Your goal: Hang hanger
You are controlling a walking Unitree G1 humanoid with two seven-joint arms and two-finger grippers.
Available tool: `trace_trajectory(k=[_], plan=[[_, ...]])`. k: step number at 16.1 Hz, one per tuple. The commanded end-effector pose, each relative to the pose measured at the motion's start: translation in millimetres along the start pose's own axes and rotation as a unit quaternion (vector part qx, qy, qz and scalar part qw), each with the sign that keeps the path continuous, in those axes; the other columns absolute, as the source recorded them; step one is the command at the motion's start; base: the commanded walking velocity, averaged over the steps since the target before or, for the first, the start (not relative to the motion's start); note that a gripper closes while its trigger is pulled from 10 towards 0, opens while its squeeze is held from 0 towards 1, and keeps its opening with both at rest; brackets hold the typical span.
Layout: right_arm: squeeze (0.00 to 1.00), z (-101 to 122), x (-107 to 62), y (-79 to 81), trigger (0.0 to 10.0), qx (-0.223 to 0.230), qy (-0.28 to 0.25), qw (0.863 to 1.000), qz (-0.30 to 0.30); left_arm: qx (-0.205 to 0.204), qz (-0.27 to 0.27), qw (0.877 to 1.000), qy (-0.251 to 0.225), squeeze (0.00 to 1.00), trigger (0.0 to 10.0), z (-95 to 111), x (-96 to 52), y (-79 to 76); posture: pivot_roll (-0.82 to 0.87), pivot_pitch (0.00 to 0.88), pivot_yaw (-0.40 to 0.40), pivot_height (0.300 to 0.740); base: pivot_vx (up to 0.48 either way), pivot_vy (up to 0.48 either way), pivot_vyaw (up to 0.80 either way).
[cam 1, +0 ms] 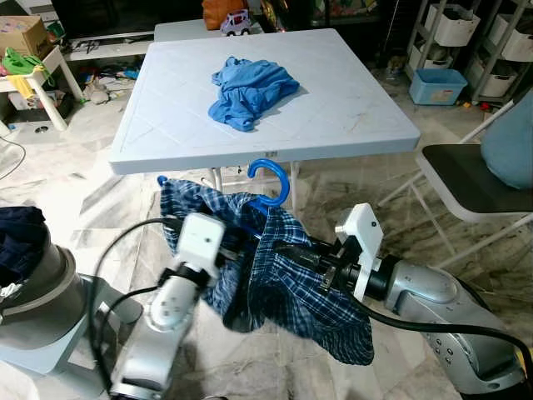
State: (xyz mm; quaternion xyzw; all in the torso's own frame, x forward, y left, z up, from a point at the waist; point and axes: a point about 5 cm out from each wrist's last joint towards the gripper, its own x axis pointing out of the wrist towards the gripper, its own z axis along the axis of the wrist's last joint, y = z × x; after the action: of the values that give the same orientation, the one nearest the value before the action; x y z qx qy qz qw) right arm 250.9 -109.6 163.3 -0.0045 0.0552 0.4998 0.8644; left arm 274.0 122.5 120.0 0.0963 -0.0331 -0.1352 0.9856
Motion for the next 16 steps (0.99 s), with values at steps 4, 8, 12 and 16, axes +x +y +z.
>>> trace_trajectory(k=[4,8,12,16], plan=[[0.0,7.3,2.3,0.4,10.0,-0.029,-0.007,1.0,0.001,0.008,0.063,0.998,0.024,0.0,0.0,-11.5,-4.6,24.3,-0.06,0.063,0.026,0.74,0.0,0.0,0.0],[0.0,2.1,1.8,-8.7,10.0,-0.043,0.006,0.998,-0.037,0.006,0.066,0.998,0.016,0.0,0.0,-8.6,-4.5,23.0,-0.07,0.063,0.026,0.74,0.0,0.0,0.0],[0.0,-3.4,0.2,-9.8,10.0,-0.051,0.019,0.998,-0.044,0.013,0.086,0.996,0.021,0.0,0.0,-12.1,-7.3,28.5,-0.07,0.066,0.025,0.74,0.0,0.0,0.0],[0.0,-3.0,0.2,-9.1,10.0,-0.051,0.015,0.998,-0.038,0.004,0.111,0.993,0.036,0.0,0.0,-17.8,-7.8,35.9,-0.07,0.066,0.025,0.74,0.0,0.0,0.0]])
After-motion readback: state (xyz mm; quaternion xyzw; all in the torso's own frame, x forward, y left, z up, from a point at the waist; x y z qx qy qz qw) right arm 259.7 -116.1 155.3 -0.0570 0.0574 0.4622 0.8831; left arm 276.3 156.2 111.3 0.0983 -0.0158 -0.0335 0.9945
